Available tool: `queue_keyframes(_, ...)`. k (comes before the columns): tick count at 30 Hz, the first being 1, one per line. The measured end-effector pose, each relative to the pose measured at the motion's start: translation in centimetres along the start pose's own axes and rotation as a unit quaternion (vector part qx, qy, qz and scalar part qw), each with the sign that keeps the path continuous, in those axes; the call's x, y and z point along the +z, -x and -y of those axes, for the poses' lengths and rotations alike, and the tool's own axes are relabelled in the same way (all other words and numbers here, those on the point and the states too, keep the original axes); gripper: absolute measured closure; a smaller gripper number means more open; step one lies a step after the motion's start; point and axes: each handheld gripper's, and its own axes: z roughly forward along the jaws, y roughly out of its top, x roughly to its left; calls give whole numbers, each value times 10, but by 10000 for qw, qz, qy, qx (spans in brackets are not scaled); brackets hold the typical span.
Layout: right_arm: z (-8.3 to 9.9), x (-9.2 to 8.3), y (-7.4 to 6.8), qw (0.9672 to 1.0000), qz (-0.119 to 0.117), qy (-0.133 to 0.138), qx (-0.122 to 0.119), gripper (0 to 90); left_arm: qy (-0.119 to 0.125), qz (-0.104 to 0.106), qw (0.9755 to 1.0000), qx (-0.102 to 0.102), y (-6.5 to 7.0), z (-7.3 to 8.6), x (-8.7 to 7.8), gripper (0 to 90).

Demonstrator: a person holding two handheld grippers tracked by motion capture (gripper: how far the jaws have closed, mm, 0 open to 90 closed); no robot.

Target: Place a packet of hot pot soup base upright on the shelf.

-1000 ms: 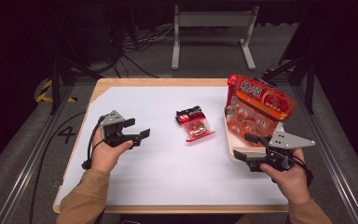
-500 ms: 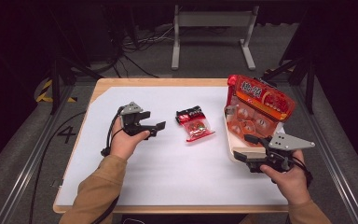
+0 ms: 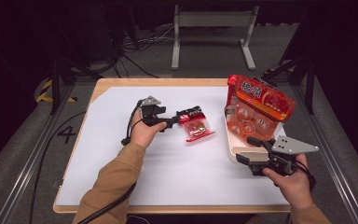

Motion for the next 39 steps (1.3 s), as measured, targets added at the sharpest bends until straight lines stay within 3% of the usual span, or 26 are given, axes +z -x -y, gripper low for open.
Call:
queue_keyframes(10,2,2,0,10000,-80,-21,-12,257,-236,-81,9997,38,0,3,21,205)
queue_keyframes(19,3,3,-2,9999,-131,-42,-10,256,-446,-81,9989,-84,-2,5,44,206)
queue_keyframes(24,5,-1,-2,9999,-115,-10,32,255,-611,-226,9978,-153,-3,7,56,208)
queue_keyframes(34,7,0,-4,9999,-156,-61,28,254,-890,-326,9955,13,5,5,75,196)
queue_keyframes(39,7,0,-4,9998,-171,-74,26,253,-823,-195,9958,-356,0,8,78,179)
